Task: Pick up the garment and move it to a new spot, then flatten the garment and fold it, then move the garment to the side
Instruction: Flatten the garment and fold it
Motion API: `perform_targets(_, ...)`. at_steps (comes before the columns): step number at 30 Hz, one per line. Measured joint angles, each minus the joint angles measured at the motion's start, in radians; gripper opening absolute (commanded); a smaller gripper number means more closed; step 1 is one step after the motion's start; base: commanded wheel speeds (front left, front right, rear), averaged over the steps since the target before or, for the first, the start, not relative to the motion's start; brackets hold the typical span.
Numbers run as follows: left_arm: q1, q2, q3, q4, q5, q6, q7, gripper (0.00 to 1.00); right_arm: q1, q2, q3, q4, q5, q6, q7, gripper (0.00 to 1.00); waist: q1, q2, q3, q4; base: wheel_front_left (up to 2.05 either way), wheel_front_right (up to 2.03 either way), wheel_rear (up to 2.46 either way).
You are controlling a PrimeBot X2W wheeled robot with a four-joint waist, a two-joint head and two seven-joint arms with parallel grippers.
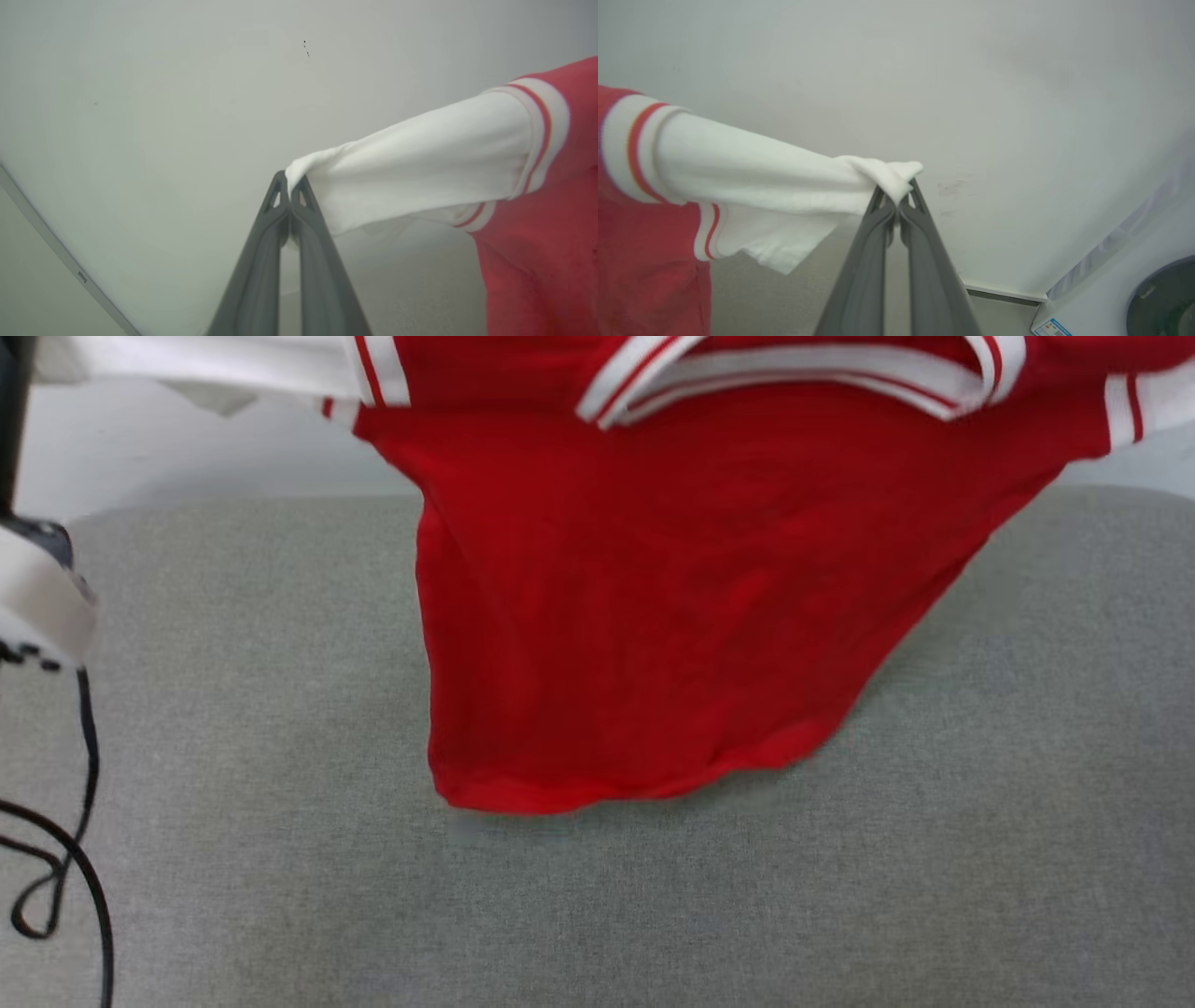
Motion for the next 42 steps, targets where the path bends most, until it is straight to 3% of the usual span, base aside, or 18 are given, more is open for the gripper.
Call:
perform_targets(11,-0.412,0.008,-0.067,0.251,0.016,-0.053,-0.076,0.00,-0.371,-0.039,0.119,0.174,-0.014,0.000,-0.145,0.00,0.0001,0.0000,0.170,-0.001,0.00,0.00,0.00)
perform_targets(20,-0.811,-0.028,-0.132,0.563,0.080,-0.076,-0.222,0.00,-0.741,0.015,0.210,0.415,-0.100,0.000,-0.279,0.00,0.0003,0.0000,0.358,0.000,0.00,0.00,0.00)
perform_targets(27,-1.006,-0.083,-0.181,0.763,0.124,-0.077,-0.348,0.00,-0.926,0.057,0.256,0.606,-0.156,0.000,-0.398,0.00,0.0003,0.0000,0.471,0.006,0.00,0.00,0.00)
perform_targets(34,-1.030,-0.149,-0.212,0.905,0.127,-0.073,-0.464,0.00,-0.959,0.099,0.287,0.757,-0.168,0.000,-0.499,0.00,0.0003,0.0000,0.521,0.023,0.00,0.00,0.00)
perform_targets(42,-0.838,-0.208,-0.231,1.000,0.089,-0.075,-0.555,0.00,-0.816,0.099,0.355,0.875,-0.103,0.000,-0.547,0.00,0.0002,0.0000,0.485,0.032,0.00,0.00,0.00)
